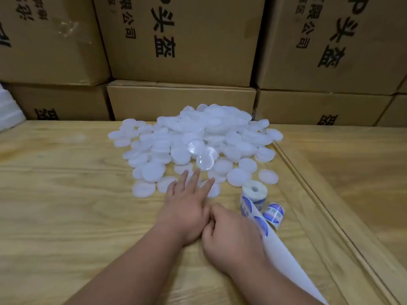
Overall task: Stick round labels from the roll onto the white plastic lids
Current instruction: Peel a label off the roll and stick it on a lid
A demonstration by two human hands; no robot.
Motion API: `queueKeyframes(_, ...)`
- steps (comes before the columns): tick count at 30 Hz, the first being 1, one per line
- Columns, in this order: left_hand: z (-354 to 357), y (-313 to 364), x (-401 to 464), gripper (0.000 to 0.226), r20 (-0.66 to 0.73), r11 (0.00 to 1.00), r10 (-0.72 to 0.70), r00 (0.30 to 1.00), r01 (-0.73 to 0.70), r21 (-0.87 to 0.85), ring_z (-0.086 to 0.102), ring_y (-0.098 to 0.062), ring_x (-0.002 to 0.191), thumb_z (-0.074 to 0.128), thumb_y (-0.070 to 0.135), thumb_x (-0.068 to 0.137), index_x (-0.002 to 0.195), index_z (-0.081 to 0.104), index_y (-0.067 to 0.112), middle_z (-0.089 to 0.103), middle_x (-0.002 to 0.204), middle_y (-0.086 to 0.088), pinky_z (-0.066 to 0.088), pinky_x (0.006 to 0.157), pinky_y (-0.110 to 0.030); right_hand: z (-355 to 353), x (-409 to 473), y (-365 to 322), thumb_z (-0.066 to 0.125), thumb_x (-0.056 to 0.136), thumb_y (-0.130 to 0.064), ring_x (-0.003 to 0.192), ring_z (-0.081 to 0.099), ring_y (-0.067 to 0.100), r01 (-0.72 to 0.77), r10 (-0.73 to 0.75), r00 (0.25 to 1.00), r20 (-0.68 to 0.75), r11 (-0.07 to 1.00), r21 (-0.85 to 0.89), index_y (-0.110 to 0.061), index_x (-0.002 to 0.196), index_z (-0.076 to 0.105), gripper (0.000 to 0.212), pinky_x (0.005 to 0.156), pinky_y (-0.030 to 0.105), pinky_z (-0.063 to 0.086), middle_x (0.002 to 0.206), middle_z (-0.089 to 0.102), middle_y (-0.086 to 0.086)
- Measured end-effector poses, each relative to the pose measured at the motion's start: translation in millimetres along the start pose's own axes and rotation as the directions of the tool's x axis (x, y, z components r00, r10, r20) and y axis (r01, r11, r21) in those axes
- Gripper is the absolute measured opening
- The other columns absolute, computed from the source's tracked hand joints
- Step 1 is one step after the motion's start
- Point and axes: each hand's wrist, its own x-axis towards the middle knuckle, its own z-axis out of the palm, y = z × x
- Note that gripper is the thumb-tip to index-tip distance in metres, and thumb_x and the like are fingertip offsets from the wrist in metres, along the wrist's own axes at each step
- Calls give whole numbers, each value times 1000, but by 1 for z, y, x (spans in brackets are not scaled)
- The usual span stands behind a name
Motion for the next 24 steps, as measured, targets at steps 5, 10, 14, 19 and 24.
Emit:
queueKeyframes(5, 1, -2, -3, 45, -129, 999, -6, 992, 1, -36, 0, -14, 154, 32, 48, 97, 131, 59, 41, 24, 165, 9, -3, 117, -36, -1, 8, 5, 40, 77, -36, 61, 41, 13, 19, -19, 1000, -19, 1000, -7, -38, 81, 38, 4, 48, 23, 16, 59, 45, -11)
queueKeyframes(10, -1, -2, -12, 42, -197, 999, -7, 980, 14, 36, 19, -17, 146, 37, 60, 85, 105, 64, 35, 42, 151, 16, 7, 110, -35, -22, -3, -8, 51, 82, -29, 63, 53, 0, -97, 70, 989, 127, 972, 214, -57, 77, 53, 28, 52, 21, 32, 74, 60, -32)
queueKeyframes(14, 0, -2, -14, 39, -189, 999, 28, 982, -25, 21, 28, -17, 139, 36, 62, 83, 97, 61, 35, 50, 142, 17, 14, 106, -36, -75, 1, 0, 56, 82, -41, 54, 65, 6, -138, 78, 986, 145, 873, 468, -41, 82, 69, 13, 49, 22, 50, 67, 72, -13)
queueKeyframes(19, 0, -4, -13, 17, -203, 988, 54, 978, -82, -129, 30, -12, 136, 52, 46, 97, 86, 55, 33, 51, 144, 13, 22, 107, -30, -108, 22, 65, 62, 92, -25, 63, 64, 15, -352, 388, 921, -26, 860, 369, -23, 88, 69, 9, 57, 28, 49, 76, 71, -4)
queueKeyframes(24, -7, -2, -18, 15, -251, 948, 10, 968, -89, -304, 52, -16, 110, 52, 38, 99, 91, 47, 27, 62, 115, 10, 34, 81, -26, -79, 16, 97, 66, 85, -38, 71, 56, 17, -420, 390, 902, 185, 892, 165, -19, 80, 65, 20, 60, 27, 38, 91, 62, 8)
